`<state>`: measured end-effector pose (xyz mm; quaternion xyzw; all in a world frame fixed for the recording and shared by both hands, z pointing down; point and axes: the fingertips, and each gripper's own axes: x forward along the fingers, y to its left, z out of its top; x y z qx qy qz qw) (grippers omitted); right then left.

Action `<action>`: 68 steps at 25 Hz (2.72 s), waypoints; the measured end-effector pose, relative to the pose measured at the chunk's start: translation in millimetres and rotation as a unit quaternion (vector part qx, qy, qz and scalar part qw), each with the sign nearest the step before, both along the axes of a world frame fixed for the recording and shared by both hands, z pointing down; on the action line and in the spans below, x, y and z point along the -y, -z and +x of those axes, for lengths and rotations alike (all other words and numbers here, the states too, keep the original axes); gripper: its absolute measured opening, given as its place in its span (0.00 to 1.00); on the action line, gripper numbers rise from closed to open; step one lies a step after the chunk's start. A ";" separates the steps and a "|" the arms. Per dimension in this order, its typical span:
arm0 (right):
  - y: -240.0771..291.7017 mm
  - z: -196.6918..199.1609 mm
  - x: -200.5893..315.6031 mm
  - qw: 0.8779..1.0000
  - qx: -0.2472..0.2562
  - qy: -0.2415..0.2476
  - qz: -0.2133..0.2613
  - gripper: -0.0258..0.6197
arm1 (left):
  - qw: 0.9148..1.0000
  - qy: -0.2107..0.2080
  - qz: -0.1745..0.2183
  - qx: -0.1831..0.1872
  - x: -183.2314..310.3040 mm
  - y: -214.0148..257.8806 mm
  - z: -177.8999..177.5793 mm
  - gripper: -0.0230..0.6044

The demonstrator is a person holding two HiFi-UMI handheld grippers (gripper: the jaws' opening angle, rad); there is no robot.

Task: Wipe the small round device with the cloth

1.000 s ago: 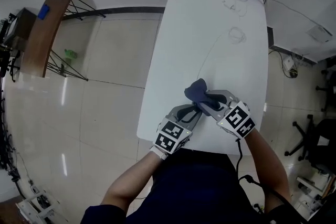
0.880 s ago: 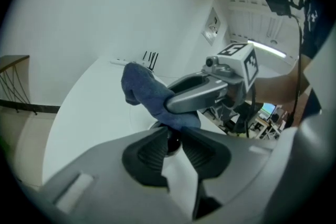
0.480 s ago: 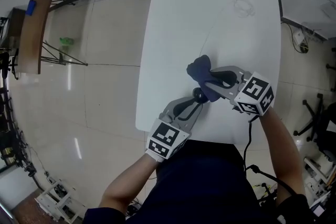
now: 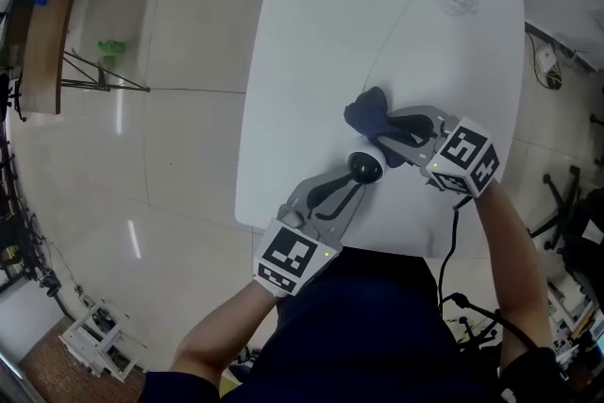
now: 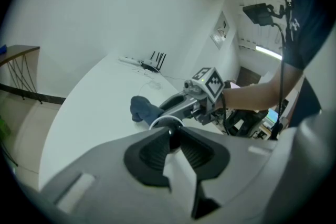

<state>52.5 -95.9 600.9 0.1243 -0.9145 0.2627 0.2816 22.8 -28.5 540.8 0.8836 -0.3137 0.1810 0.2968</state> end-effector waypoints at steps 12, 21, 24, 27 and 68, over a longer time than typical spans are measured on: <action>-36.1 4.6 -3.3 0.991 -0.120 -0.011 0.051 0.21 | 1.000 0.021 0.002 0.007 4.0 1.0 -3.7 0.15; 75.6 31.2 -12.7 0.971 0.025 -0.215 0.102 0.21 | 0.998 0.019 0.050 0.025 23.4 12.3 -8.2 0.15; 100.1 22.0 -31.3 0.963 0.056 -0.224 0.141 0.21 | 0.999 0.010 0.040 0.026 23.8 4.3 -1.9 0.15; 104.7 5.0 -50.2 0.958 0.036 -0.190 0.213 0.21 | 1.000 0.027 0.003 0.000 26.6 1.9 -2.5 0.14; 56.3 -7.6 -80.9 0.895 -0.103 0.050 0.431 0.21 | 0.983 0.182 -0.011 0.026 15.9 -4.9 -41.7 0.13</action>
